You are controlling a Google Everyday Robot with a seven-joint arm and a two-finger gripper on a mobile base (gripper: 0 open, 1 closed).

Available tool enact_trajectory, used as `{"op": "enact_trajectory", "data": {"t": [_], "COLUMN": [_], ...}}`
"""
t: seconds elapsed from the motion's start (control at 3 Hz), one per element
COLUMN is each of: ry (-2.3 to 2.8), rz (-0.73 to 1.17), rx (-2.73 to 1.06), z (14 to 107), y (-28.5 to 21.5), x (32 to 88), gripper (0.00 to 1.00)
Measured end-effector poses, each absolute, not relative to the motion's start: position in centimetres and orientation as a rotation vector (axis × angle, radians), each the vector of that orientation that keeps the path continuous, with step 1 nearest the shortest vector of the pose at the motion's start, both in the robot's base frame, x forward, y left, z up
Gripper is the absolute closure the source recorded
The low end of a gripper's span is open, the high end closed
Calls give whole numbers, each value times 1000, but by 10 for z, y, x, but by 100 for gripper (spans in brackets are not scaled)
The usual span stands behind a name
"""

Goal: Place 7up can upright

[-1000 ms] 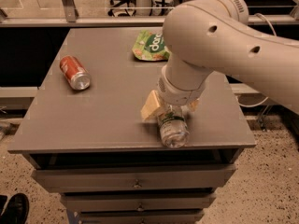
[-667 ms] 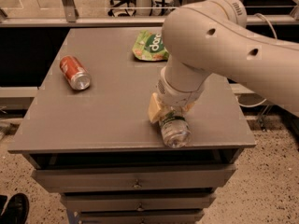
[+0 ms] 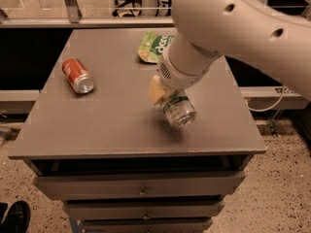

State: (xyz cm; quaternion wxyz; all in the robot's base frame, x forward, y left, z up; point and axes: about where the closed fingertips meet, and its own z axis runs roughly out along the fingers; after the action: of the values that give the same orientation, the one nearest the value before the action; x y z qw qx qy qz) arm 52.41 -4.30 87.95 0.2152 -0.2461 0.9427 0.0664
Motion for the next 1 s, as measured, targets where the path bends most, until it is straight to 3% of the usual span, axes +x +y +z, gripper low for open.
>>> {"op": "enact_trajectory", "data": {"t": [0.33, 1.0], "ry": [2446, 2147], "rz": [268, 609], "rx": [-815, -845], "z": [911, 948], "y": [-30, -23], "x": [541, 561], "gripper": [100, 100]}}
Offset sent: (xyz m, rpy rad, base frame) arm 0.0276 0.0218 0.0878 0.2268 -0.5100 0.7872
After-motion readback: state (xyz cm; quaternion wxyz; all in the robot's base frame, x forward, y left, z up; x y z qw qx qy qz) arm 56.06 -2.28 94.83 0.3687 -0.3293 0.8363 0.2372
